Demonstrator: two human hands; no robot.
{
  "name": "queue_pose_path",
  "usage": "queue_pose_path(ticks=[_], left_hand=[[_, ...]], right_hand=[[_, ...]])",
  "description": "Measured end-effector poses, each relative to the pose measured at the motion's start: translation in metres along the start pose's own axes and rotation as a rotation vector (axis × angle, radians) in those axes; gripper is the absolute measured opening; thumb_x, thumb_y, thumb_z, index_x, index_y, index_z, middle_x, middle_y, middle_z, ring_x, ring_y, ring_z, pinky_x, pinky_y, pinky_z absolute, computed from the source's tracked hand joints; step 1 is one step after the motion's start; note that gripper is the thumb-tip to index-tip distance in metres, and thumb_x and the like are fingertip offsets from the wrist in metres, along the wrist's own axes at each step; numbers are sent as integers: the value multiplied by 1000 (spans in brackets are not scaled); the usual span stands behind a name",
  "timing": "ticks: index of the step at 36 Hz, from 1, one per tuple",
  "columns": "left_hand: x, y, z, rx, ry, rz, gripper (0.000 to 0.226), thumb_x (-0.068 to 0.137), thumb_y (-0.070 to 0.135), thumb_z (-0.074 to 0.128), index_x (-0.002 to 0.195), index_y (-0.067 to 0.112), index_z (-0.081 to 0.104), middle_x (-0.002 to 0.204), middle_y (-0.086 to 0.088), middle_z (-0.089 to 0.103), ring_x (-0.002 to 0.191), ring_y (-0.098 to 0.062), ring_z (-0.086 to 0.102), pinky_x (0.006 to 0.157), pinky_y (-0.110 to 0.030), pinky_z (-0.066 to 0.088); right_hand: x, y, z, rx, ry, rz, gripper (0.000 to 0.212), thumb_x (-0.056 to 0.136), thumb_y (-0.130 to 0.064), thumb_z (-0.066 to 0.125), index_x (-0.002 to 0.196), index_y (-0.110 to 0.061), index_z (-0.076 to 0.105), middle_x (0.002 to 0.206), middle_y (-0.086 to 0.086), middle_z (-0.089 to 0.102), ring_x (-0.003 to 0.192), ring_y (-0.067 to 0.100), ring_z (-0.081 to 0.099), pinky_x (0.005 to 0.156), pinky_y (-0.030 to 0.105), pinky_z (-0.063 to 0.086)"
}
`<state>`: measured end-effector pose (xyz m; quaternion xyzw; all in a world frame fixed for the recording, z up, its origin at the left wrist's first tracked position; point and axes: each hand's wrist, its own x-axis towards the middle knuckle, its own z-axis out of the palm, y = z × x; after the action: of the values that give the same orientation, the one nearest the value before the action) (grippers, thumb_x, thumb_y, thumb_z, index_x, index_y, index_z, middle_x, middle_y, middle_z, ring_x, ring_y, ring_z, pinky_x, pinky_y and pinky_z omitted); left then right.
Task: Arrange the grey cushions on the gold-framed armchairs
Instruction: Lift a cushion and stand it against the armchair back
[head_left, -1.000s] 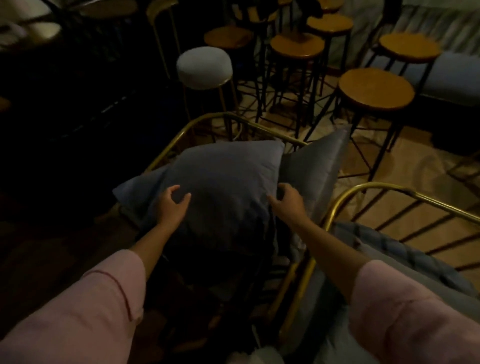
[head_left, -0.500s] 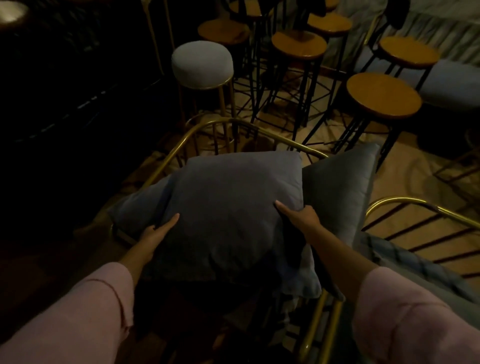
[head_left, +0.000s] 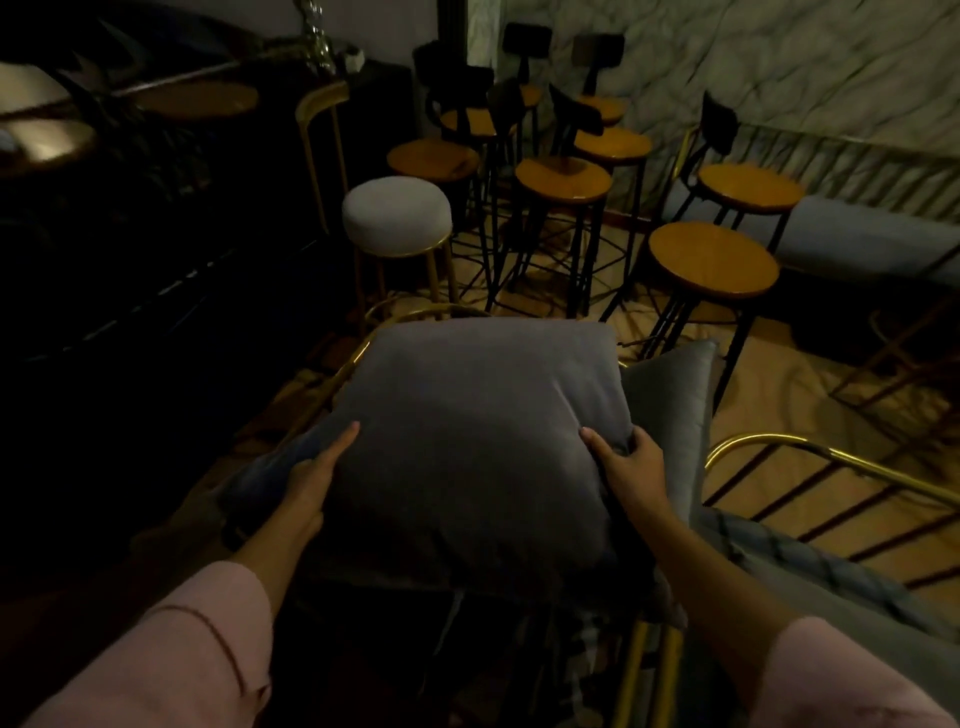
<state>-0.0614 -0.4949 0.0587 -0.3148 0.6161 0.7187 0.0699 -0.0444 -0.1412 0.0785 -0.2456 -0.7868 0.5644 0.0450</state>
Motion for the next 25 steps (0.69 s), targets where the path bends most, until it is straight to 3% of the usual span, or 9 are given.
queue_pose_path(ticks=[4, 7, 10, 12, 16, 18, 21, 23, 25], left_hand=[[-40, 36, 34, -82, -85, 135, 65, 94, 55, 43, 142, 13, 44, 139, -3, 50, 132, -19, 44, 107, -31, 35], [-54, 56, 54, -42, -160, 133, 91, 75, 84, 34, 142, 22, 43, 146, -5, 49, 134, -27, 46, 112, -43, 36], [-58, 77, 75, -48, -369, 179, 77, 82, 79, 34, 130, 23, 55, 126, -9, 63, 112, -26, 60, 95, -38, 47], [-59, 90, 95, 9, -438, 154, 89, 69, 86, 48, 137, 27, 52, 139, -7, 57, 120, -26, 59, 104, -46, 44], [-74, 106, 151, 60, -523, 247, 75, 69, 77, 63, 125, 27, 63, 124, 0, 69, 114, -25, 65, 101, -53, 48], [-97, 105, 192, 94, -569, 267, 47, 87, 61, 54, 110, 23, 69, 109, 0, 75, 90, -19, 73, 79, -43, 57], [-119, 89, 243, 89, -633, 263, 34, 93, 48, 50, 102, 20, 68, 98, 2, 77, 89, -22, 72, 65, -28, 53], [-129, 82, 273, 103, -701, 249, 47, 85, 56, 59, 113, 19, 67, 109, -1, 75, 102, -28, 69, 77, -33, 54], [-133, 75, 307, 128, -780, 250, 79, 66, 69, 71, 129, 23, 61, 129, -4, 66, 122, -29, 60, 100, -44, 49]], right_hand=[[-10, -25, -35, 162, 111, -117, 59, 84, -53, 65, 131, -19, 54, 118, 1, 64, 105, 16, 63, 86, 34, 53], [-8, -44, -74, 338, 176, -139, 54, 84, -57, 63, 120, -18, 57, 113, 3, 66, 100, 17, 65, 75, 30, 53], [-9, -63, -120, 445, 231, -166, 59, 79, -69, 59, 100, -15, 65, 91, 1, 67, 79, 11, 65, 67, 29, 50], [-11, -70, -152, 462, 258, -184, 44, 89, -60, 53, 86, -18, 64, 81, 0, 65, 70, 6, 63, 68, 32, 49], [-10, -62, -213, 434, 170, -141, 68, 77, -79, 50, 111, -23, 69, 109, 2, 73, 98, 18, 69, 86, 40, 54], [-9, -49, -241, 430, 156, -135, 78, 75, -77, 58, 130, -22, 58, 127, 2, 66, 106, 18, 66, 87, 41, 54], [-17, -29, -281, 432, 231, -84, 89, 75, -70, 63, 146, -22, 39, 133, -3, 56, 106, 14, 60, 77, 30, 50], [-22, -12, -312, 478, 295, -34, 93, 72, -65, 66, 148, -19, 36, 125, -3, 56, 98, 11, 59, 73, 28, 48], [-26, 5, -344, 476, 365, 30, 96, 71, -66, 69, 148, -23, 32, 137, 4, 51, 111, 22, 58, 87, 39, 51]])
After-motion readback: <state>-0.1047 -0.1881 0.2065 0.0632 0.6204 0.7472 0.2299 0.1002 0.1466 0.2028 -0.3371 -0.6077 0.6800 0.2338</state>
